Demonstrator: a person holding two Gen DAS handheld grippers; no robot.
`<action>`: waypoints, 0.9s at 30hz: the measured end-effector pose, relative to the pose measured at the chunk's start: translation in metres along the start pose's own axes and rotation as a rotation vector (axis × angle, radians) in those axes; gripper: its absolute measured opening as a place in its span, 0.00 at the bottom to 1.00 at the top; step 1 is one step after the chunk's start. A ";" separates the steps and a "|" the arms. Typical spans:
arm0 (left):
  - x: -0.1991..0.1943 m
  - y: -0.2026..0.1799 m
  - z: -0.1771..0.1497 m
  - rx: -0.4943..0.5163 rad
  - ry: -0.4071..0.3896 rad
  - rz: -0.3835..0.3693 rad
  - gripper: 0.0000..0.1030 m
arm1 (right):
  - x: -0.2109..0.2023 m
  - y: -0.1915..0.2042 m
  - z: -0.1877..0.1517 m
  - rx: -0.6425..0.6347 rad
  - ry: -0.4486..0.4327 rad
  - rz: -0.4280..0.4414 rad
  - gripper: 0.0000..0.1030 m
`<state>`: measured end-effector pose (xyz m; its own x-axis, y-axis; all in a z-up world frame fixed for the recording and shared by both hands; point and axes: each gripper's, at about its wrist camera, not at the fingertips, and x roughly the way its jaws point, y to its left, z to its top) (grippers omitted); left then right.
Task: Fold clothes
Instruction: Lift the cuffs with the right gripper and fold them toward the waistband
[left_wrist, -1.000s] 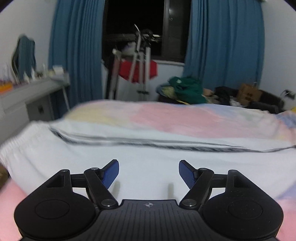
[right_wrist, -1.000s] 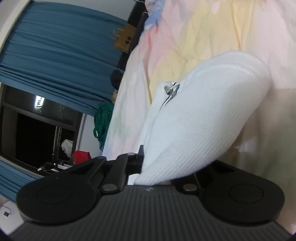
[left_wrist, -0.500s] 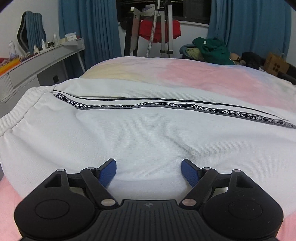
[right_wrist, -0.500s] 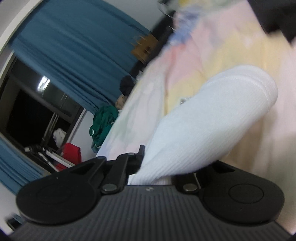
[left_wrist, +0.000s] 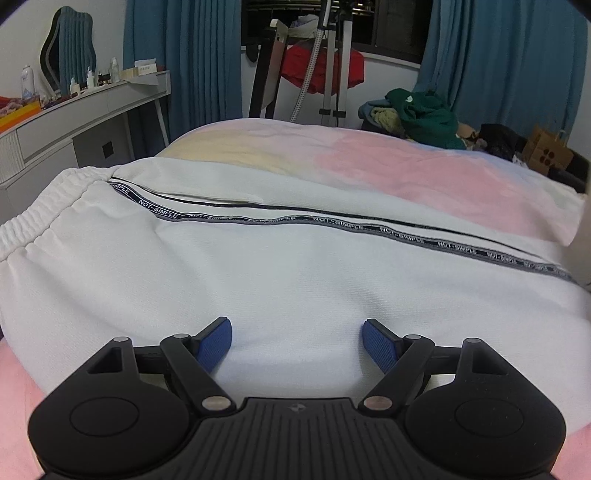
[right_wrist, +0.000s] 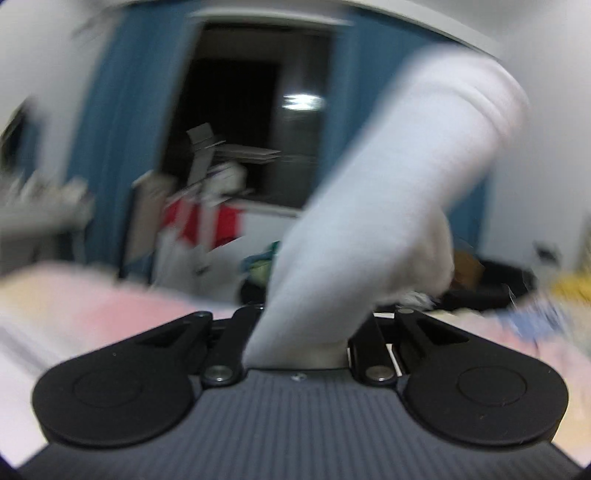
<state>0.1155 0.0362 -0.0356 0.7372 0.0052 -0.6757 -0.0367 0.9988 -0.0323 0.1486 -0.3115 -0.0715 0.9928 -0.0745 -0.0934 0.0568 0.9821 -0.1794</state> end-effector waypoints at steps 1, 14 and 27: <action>-0.001 0.000 0.000 -0.006 -0.002 -0.001 0.77 | -0.003 0.025 -0.006 -0.062 0.015 0.043 0.15; -0.009 0.004 0.004 -0.074 -0.036 -0.055 0.78 | -0.014 0.111 -0.076 -0.282 0.252 0.269 0.18; -0.014 0.011 0.004 -0.155 -0.074 -0.143 0.78 | -0.044 0.111 -0.042 -0.224 0.458 0.547 0.69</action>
<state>0.1073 0.0468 -0.0236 0.7898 -0.1267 -0.6001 -0.0271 0.9703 -0.2405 0.1063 -0.2064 -0.1289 0.7272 0.3023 -0.6163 -0.5040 0.8446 -0.1804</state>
